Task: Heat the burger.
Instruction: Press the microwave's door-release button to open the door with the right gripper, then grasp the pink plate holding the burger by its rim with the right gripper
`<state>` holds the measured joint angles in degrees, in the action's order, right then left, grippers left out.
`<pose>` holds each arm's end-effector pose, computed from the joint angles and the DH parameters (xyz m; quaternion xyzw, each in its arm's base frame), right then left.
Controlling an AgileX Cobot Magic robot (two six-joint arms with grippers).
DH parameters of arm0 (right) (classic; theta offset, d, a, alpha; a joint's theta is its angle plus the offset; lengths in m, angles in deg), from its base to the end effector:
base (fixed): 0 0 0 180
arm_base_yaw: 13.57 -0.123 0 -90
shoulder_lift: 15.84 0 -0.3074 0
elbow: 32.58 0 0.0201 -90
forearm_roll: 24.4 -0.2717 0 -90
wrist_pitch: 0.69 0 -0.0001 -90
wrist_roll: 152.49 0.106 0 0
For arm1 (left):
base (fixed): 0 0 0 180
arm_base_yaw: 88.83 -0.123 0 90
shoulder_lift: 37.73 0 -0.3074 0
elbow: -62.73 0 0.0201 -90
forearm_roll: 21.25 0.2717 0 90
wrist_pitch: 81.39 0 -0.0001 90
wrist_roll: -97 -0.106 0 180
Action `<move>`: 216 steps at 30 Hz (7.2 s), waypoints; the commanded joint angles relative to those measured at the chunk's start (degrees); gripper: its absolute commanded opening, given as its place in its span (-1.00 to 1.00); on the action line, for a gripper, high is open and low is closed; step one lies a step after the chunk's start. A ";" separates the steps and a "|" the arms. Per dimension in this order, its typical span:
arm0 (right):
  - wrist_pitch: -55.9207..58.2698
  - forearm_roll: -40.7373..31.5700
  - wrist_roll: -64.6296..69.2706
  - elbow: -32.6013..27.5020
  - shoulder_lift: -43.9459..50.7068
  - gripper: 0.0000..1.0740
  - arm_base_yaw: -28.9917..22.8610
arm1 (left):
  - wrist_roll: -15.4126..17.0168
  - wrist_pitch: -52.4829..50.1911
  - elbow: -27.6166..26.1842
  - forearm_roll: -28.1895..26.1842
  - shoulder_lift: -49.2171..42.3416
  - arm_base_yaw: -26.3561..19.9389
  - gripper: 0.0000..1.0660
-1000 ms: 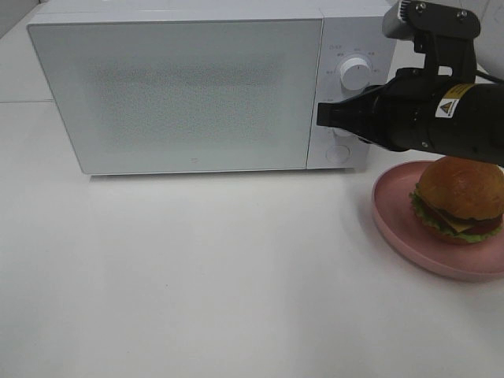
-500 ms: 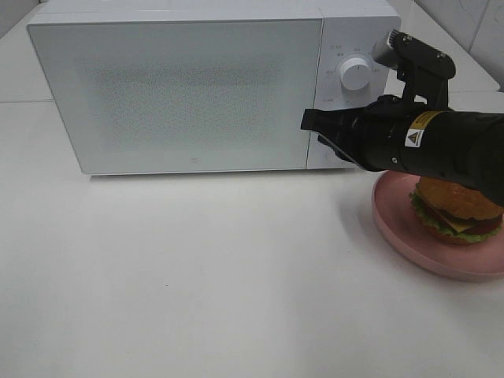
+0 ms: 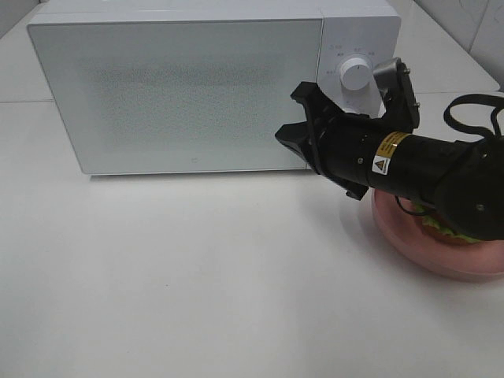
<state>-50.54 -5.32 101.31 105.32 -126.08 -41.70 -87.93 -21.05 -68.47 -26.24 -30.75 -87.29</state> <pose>0.2960 0.1883 0.1550 0.1486 0.7719 0.4996 0.3640 0.0030 -0.0081 0.2833 0.0496 0.8463 -0.0278 0.5296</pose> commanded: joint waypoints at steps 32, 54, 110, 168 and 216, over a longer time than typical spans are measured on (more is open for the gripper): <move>-0.97 -23.15 7.85 0.97 -5.84 -1.00 -0.17 | -0.06 -0.74 0.17 -0.40 -1.20 -0.06 -0.99; 4.76 -37.82 -0.69 4.98 -9.00 -1.00 -0.17 | -0.06 -0.74 0.17 -0.40 -1.20 -0.06 -0.99; -2.52 -46.29 -6.42 13.18 -18.22 -1.00 0.23 | -0.06 -0.74 0.17 -0.40 -1.20 -0.06 -0.99; -2.01 -16.04 -13.98 5.44 -9.63 -1.00 0.00 | -0.06 -0.74 0.17 -0.40 -1.20 -0.06 -0.99; 32.60 12.95 -66.29 5.61 5.33 -0.93 0.00 | -0.06 -0.74 0.17 -0.40 -1.20 -0.06 -0.99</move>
<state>-20.91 7.17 35.19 110.60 -122.24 -41.70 -87.93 -21.05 -68.47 -26.24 -30.75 -87.29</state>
